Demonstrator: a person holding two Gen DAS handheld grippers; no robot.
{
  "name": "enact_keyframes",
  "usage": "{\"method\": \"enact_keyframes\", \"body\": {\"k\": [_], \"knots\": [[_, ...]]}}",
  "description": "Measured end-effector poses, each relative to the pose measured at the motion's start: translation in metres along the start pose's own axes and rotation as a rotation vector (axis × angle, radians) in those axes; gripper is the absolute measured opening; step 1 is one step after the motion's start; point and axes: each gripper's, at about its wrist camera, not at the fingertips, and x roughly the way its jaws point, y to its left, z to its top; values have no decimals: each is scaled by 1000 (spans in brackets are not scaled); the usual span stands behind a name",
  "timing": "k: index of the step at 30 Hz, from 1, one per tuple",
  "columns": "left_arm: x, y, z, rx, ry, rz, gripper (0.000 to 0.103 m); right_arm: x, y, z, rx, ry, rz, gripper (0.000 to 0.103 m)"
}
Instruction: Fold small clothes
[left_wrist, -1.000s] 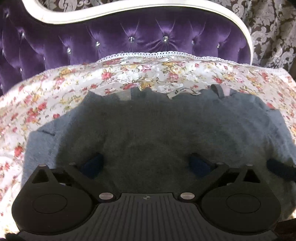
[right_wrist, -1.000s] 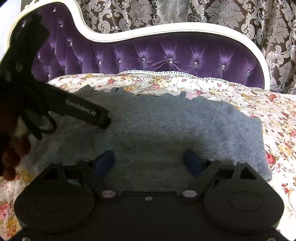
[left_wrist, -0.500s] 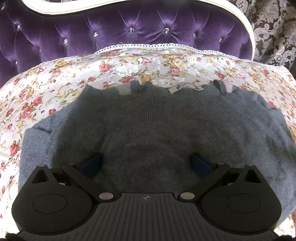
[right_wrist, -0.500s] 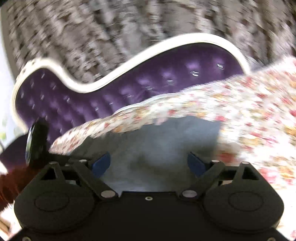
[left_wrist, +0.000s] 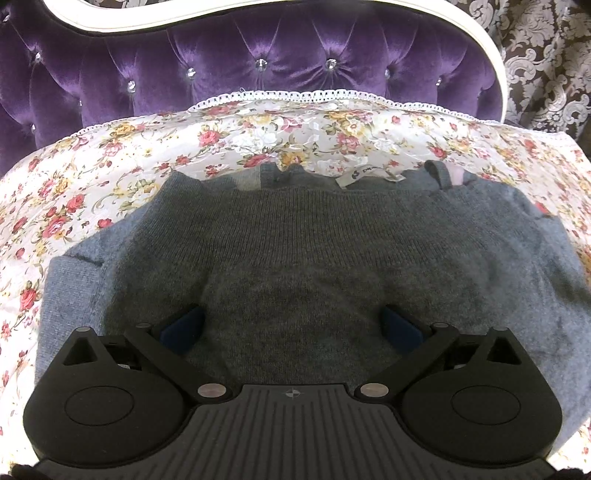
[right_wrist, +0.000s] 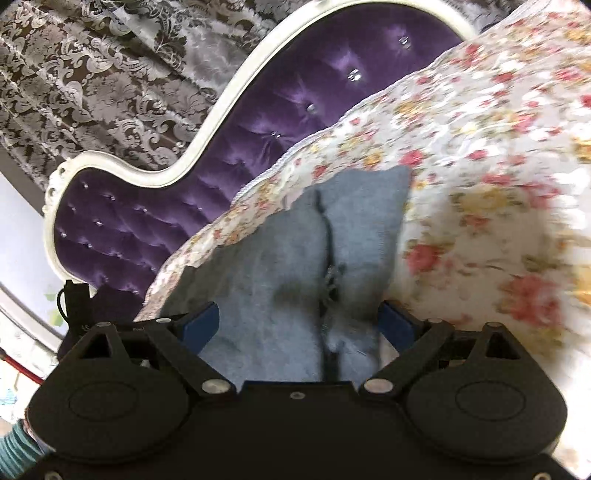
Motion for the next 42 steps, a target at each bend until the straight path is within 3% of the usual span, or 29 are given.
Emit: {"method": "enact_keyframes", "body": {"k": [9, 11, 13, 15, 17, 20, 22, 25, 29, 34, 42], "knots": [[0, -1, 1, -1, 2, 4, 103, 31, 13, 10, -29, 47, -5, 98], [0, -1, 2, -6, 5, 5, 103, 31, 17, 9, -55, 53, -31, 93], [1, -1, 2, -9, 6, 11, 103, 31, 17, 9, -78, 61, -94, 54], [1, -2, 2, -11, 2, 20, 103, 30, 12, 9, -59, 70, -150, 27], [1, -2, 3, -9, -4, 20, 103, 26, 5, 9, -8, 67, -127, 27], [-6, 3, 4, 7, -20, -8, 101, 24, 13, 9, -27, 68, -164, 27], [-19, 12, 2, -34, -50, -25, 94, 23, 23, 9, -52, 70, -189, 27], [-49, 33, -6, -119, -106, -64, 94, 22, 38, 13, -89, 66, -224, 27], [-91, 57, -31, -129, -152, -51, 94, 25, 58, 18, -125, 64, -278, 27], [-122, 85, -77, -175, -128, -42, 94, 33, 89, 25, -169, 64, -326, 27], [-149, 116, -128, -231, -143, -46, 94, 58, 185, 33, -315, 70, -254, 27]]}}
